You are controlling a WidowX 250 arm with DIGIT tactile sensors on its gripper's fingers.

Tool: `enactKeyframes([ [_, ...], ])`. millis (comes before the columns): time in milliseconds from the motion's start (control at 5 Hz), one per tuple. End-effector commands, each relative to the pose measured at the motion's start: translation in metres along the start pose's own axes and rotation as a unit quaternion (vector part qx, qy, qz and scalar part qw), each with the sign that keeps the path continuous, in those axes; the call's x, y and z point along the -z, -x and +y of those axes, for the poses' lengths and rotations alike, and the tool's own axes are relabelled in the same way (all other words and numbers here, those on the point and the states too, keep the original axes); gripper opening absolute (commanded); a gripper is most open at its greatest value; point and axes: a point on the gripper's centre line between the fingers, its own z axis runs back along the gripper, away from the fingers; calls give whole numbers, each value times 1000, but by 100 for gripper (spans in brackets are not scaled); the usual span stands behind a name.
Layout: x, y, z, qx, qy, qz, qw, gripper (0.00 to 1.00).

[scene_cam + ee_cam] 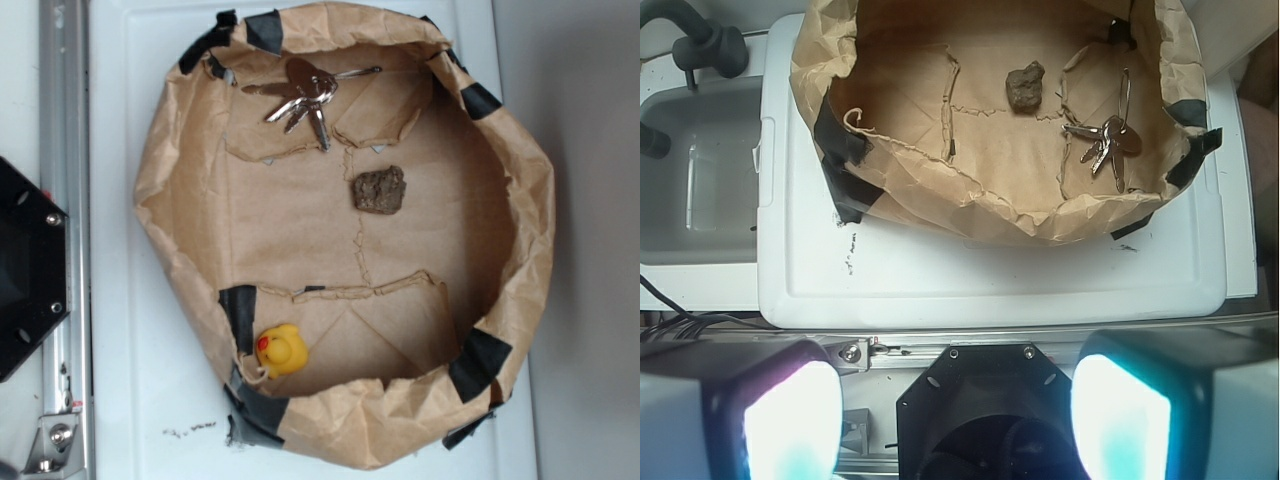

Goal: Grab the silver keys.

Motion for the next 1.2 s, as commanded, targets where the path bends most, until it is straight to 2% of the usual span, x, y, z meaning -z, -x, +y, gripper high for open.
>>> enactKeyframes([
  [0,0,0,0,0,0,0,1000,100],
  [200,10,-48,-7,-40,5,-16,999,100],
  [400,24,-71,-1,-44,16,-33,998,100],
  [600,42,-81,11,-29,36,-31,998,100],
  [800,76,-100,33,-64,28,-66,995,100],
  [1000,107,-113,44,-107,3,-92,990,100],
])
